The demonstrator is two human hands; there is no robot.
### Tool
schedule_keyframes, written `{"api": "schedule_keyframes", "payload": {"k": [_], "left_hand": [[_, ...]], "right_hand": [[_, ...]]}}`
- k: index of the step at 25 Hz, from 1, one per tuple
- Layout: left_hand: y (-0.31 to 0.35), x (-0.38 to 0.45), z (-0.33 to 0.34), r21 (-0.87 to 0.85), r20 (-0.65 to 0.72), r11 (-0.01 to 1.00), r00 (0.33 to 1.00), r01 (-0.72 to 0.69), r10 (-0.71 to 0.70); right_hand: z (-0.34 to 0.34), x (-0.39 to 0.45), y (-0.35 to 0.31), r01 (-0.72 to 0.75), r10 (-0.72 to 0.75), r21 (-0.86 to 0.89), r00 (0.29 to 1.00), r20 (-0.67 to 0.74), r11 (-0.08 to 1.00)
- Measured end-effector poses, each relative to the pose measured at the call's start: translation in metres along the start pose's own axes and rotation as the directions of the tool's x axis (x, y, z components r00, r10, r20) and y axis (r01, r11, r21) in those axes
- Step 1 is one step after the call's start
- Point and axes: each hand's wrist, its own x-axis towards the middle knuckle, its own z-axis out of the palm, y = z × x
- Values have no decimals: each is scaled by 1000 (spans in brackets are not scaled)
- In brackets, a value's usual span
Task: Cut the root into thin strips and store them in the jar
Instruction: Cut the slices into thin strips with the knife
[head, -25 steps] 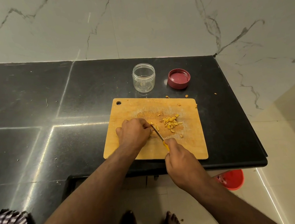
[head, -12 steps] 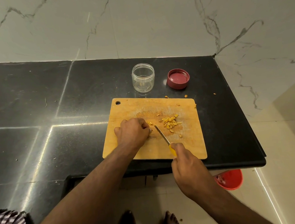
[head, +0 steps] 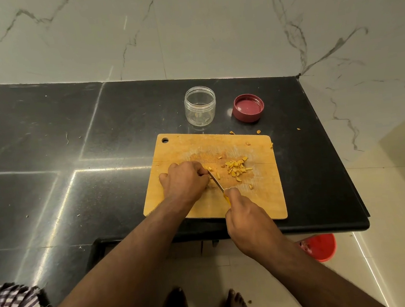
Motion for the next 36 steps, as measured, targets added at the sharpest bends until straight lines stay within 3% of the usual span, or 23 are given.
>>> {"api": "schedule_keyframes", "payload": {"k": [6, 12, 28, 36], "left_hand": [[0, 1, 0, 3, 3, 1000, 1000, 1, -1], [-2, -2, -1, -19, 9, 1000, 1000, -6, 7], [-3, 0, 3, -8, -28, 1000, 1000, 13, -13], [-12, 7, -12, -51, 28, 998, 999, -31, 32]], "right_hand": [[-1, -25, 10, -6, 5, 24, 1000, 14, 1000], [-3, -27, 9, -9, 15, 89, 998, -67, 996], [-3, -25, 10, -1, 0, 39, 1000, 28, 999], [-14, -35, 14, -22, 35, 129, 994, -101, 991]]}}
